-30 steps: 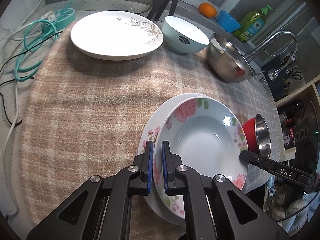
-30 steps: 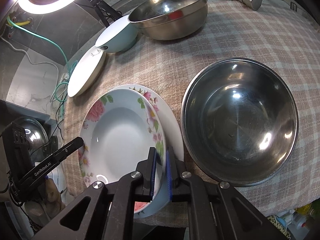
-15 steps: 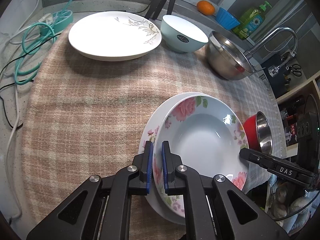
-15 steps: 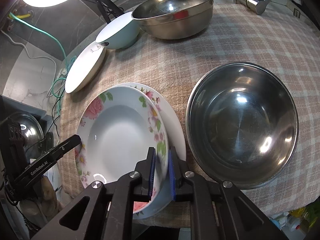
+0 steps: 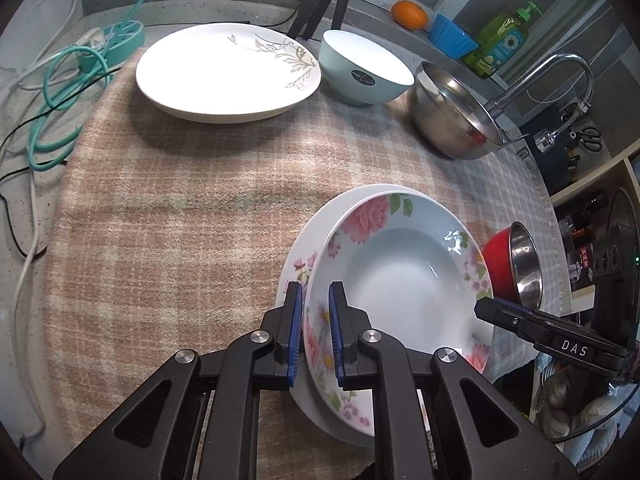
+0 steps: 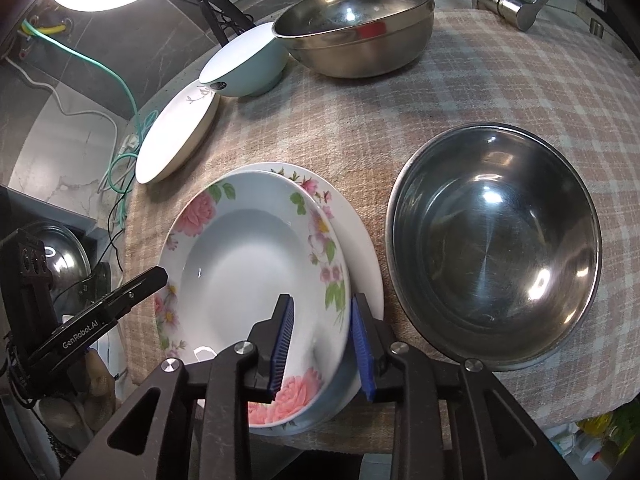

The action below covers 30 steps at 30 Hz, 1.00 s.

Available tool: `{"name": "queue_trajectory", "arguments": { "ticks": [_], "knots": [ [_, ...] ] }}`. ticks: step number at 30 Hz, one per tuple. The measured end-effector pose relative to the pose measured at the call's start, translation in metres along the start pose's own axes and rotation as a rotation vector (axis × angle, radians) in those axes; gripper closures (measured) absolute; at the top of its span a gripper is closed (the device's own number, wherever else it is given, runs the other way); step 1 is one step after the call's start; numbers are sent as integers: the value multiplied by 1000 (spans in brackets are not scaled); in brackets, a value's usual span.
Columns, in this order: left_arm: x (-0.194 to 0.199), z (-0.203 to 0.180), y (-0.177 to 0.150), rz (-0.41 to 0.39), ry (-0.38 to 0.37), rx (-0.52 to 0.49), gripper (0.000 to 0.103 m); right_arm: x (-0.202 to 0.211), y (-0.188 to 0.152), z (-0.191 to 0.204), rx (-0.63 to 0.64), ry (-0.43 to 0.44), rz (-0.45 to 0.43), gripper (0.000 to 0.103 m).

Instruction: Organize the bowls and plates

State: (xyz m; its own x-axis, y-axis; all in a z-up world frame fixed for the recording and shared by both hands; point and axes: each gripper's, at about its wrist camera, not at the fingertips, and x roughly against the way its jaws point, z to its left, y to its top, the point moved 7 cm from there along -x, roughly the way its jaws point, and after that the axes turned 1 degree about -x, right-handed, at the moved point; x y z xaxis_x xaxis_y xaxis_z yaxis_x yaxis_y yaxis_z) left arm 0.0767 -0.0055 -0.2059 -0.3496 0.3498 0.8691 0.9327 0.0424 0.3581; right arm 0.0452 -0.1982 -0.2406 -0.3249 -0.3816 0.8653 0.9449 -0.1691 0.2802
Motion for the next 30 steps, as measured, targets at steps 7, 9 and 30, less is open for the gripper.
{"name": "queue_trajectory", "arguments": {
  "ticks": [7,9,30],
  "knots": [
    [9,2,1,-23,3,6,91,5,0,-4,0,-17,-11,71],
    [13,2,1,-31,4,9,91,7,-2,-5,-5,-14,-12,71],
    [55,18,21,-139,23,16,91,54,18,55,103,99,-134,71]
  ]
}}
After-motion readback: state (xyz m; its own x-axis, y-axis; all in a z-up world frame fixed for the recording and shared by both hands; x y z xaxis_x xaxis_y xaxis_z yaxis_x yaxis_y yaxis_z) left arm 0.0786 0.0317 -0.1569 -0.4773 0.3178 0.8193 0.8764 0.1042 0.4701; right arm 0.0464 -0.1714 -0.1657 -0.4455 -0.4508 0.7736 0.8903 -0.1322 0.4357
